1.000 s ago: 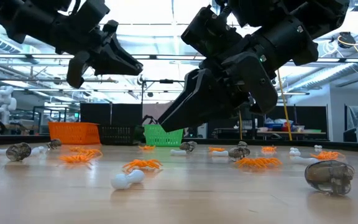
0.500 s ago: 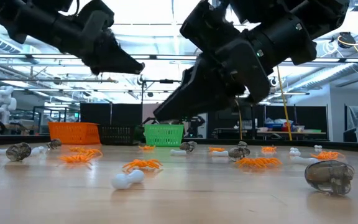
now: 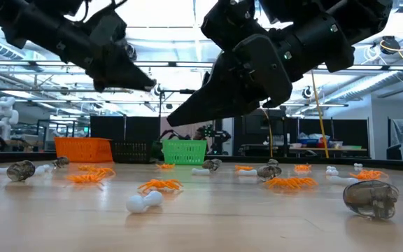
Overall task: Sort Halloween decoration
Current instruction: Put the black skull toy into the orange bin
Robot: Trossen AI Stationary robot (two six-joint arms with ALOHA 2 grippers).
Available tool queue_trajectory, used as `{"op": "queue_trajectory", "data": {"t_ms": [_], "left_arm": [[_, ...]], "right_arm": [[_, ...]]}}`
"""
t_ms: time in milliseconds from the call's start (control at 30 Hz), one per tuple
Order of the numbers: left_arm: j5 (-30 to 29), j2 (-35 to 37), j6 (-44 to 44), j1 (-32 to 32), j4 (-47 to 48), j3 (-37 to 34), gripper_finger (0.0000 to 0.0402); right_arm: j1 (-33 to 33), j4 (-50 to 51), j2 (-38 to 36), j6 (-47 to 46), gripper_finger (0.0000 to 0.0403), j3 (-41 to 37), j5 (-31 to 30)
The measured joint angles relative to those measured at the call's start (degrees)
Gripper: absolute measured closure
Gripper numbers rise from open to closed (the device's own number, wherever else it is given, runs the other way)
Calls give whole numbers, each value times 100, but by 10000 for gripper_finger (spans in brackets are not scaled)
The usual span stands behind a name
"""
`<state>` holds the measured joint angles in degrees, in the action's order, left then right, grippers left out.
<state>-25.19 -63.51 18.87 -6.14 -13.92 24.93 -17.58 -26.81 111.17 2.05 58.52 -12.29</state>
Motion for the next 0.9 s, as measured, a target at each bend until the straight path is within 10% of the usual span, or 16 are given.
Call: {"op": "queue_trajectory", "data": {"t_ms": [467, 900], "left_arm": [[-208, 1217, -141, 2559, 2823, -2, 350], [380, 752, -617, 3819, 2965, -7, 350]], "right_arm": [[113, -241, 71, 202, 234, 0, 6], [142, -234, 70, 163, 234, -2, 9]]}}
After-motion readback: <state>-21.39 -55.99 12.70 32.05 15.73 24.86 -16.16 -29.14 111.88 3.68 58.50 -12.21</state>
